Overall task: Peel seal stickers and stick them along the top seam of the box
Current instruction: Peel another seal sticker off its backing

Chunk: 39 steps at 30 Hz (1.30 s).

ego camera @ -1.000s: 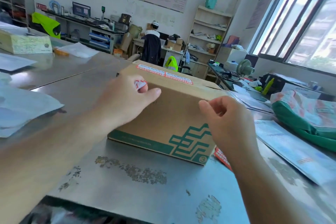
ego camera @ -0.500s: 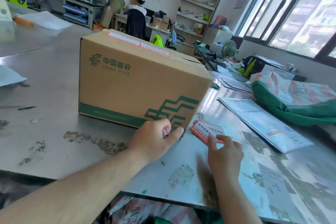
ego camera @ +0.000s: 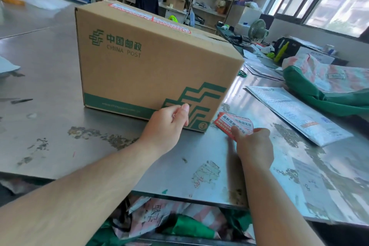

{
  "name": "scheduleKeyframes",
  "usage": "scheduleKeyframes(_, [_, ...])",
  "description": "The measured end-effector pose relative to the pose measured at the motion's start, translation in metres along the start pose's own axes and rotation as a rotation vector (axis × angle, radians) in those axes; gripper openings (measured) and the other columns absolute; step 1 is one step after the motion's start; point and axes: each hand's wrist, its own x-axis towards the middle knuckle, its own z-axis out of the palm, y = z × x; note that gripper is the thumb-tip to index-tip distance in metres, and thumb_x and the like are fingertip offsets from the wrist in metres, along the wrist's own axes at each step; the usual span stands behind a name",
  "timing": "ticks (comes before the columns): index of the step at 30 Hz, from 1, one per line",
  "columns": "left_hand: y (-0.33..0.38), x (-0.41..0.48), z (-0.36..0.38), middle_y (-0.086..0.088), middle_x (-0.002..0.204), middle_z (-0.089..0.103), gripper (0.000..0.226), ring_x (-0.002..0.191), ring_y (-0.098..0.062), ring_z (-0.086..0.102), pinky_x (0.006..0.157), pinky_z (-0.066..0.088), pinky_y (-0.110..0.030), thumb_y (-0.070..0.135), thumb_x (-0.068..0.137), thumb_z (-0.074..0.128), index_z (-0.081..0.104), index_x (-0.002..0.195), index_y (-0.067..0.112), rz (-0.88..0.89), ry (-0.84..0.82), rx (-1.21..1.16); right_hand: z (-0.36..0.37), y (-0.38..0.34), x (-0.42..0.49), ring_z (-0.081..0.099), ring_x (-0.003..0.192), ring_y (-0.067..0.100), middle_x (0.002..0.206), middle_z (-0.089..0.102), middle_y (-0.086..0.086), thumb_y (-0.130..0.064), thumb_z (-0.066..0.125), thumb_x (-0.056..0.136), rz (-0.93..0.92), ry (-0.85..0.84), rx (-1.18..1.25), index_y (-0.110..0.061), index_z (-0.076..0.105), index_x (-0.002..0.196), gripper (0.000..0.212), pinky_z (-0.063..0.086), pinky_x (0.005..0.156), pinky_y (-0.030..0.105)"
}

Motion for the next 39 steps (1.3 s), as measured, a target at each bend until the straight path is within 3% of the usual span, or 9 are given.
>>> scheduleKeyframes(6, [0.001,-0.001,-0.002,0.010,0.048,0.034,0.045,0.046,-0.006,0.032,0.049,0.023,-0.023,0.040,0.102,0.041,0.049,0.065,0.017,-0.016,-0.090,-0.065,-0.003,0.005,-0.001,0.063,0.109,0.030,0.111,0.069,0.009,-0.040,0.073,0.086,-0.034,0.017,0.106,-0.017,0.049,0.125,0.052,0.046,0.090,0.039])
scheduleKeyframes(10, [0.002,-0.001,-0.002,0.008,0.052,0.033,0.045,0.046,-0.007,0.029,0.050,0.024,-0.026,0.046,0.099,0.039,0.051,0.066,0.017,-0.041,-0.066,-0.093,-0.010,0.008,-0.004,0.062,0.085,0.022,0.088,0.062,-0.003,-0.028,0.074,0.087,-0.076,0.011,0.356,-0.019,0.055,0.125,0.043,0.037,0.075,0.027])
scheduleKeyframes(17, [0.003,-0.002,-0.005,0.001,0.057,0.048,0.045,0.051,-0.007,0.045,0.053,0.035,-0.024,0.042,0.104,0.034,0.063,0.077,0.022,-0.079,-0.001,-0.092,-0.013,0.007,-0.013,0.067,0.067,0.015,0.091,0.073,0.004,-0.019,0.073,0.089,-0.116,-0.045,0.684,-0.022,0.057,0.116,0.032,0.054,0.069,0.031])
scheduleKeyframes(20, [0.006,-0.004,-0.008,0.009,0.053,0.045,0.047,0.047,-0.004,0.040,0.051,0.033,-0.020,0.054,0.098,0.038,0.065,0.078,0.021,-0.073,0.005,-0.174,-0.012,0.009,-0.027,0.067,0.066,0.013,0.092,0.074,0.005,-0.013,0.071,0.091,-0.094,-0.117,0.802,-0.016,0.057,0.120,0.032,0.053,0.057,0.018])
scheduleKeyframes(25, [0.020,-0.007,-0.014,0.008,0.078,0.070,0.063,0.048,0.005,0.048,0.054,0.033,-0.015,0.076,0.081,0.047,0.071,0.087,0.018,-0.144,-0.068,-0.207,-0.019,0.014,-0.050,0.065,0.066,0.014,0.084,0.071,0.010,0.005,0.057,0.096,-0.086,-0.347,1.067,-0.017,0.054,0.109,0.025,0.051,0.056,0.018])
scheduleKeyframes(27, [0.024,-0.010,-0.020,0.016,0.073,0.069,0.062,0.048,0.006,0.050,0.053,0.033,-0.014,0.079,0.076,0.047,0.072,0.085,0.023,-0.200,-0.121,-0.160,-0.022,0.014,-0.057,0.067,0.066,0.015,0.077,0.072,0.008,0.010,0.052,0.095,-0.125,-0.479,1.129,-0.015,0.053,0.106,0.027,0.054,0.059,0.021])
scheduleKeyframes(31, [0.023,-0.013,-0.034,0.020,0.069,0.071,0.039,0.059,0.004,0.060,0.056,0.041,-0.010,0.062,0.077,0.064,0.075,0.086,0.025,-0.232,-0.176,-0.161,-0.019,-0.001,-0.067,0.070,0.079,0.023,0.087,0.075,0.013,-0.010,0.071,0.077,-0.254,-0.658,1.068,-0.014,0.054,0.110,0.038,0.057,0.075,0.033])
scheduleKeyframes(36, [0.008,-0.010,-0.051,0.006,0.072,0.074,0.019,0.061,-0.007,0.063,0.060,0.046,-0.018,0.034,0.082,0.077,0.072,0.077,0.016,-0.206,-0.053,-0.020,0.005,-0.029,-0.080,0.059,0.073,0.027,0.078,0.063,0.026,-0.017,0.075,0.084,-0.360,-0.551,0.834,-0.020,0.055,0.113,0.035,0.048,0.070,0.043])
scheduleKeyframes(39, [0.001,-0.019,-0.057,0.001,0.067,0.071,0.022,0.057,-0.011,0.059,0.056,0.044,-0.021,0.035,0.081,0.077,0.068,0.074,0.016,-0.198,0.014,0.035,0.012,-0.031,-0.090,0.071,0.074,0.015,0.085,0.076,0.018,-0.016,0.077,0.087,-0.341,-0.575,0.776,-0.014,0.063,0.115,0.031,0.058,0.070,0.029])
